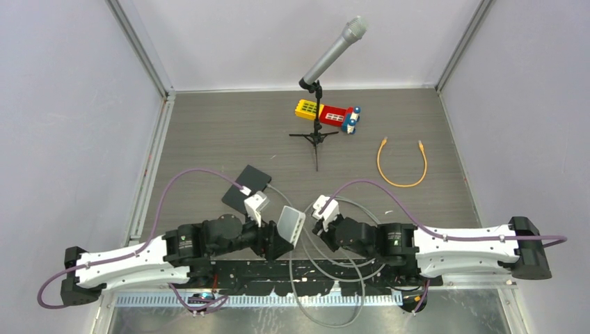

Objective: Insert the plug into the switch port
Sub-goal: Pick up the switch port at the center of the board.

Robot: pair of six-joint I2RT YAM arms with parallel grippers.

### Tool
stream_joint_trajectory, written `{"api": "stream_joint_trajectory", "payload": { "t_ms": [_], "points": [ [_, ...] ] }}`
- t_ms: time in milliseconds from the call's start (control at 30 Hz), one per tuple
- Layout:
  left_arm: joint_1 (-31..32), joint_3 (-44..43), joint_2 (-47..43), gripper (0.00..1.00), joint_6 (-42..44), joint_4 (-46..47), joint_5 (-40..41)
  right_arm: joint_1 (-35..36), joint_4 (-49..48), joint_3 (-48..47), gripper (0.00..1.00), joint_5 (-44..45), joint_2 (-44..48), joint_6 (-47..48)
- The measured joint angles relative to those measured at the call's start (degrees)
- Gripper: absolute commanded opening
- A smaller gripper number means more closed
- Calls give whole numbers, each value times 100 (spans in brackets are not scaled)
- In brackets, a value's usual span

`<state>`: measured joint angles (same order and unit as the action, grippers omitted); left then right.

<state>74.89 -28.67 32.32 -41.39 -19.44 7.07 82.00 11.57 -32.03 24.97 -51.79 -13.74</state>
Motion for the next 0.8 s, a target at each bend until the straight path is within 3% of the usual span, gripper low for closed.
{"api": "stream_joint_trajectory", "payload": {
  "t_ms": [333,533,800],
  "points": [
    [0,-254,4,0,-37,-1058,927,-2,1537,-804,0,-83,76,-203],
    [0,-503,612,0,28,-1300,944,-4,2140,-1652,1,-415,-372,-136],
    [-31,-570,2175,0,-291,-1515,1191,-385,2083,-1449,0,-297,-601,-369]
  ]
}}
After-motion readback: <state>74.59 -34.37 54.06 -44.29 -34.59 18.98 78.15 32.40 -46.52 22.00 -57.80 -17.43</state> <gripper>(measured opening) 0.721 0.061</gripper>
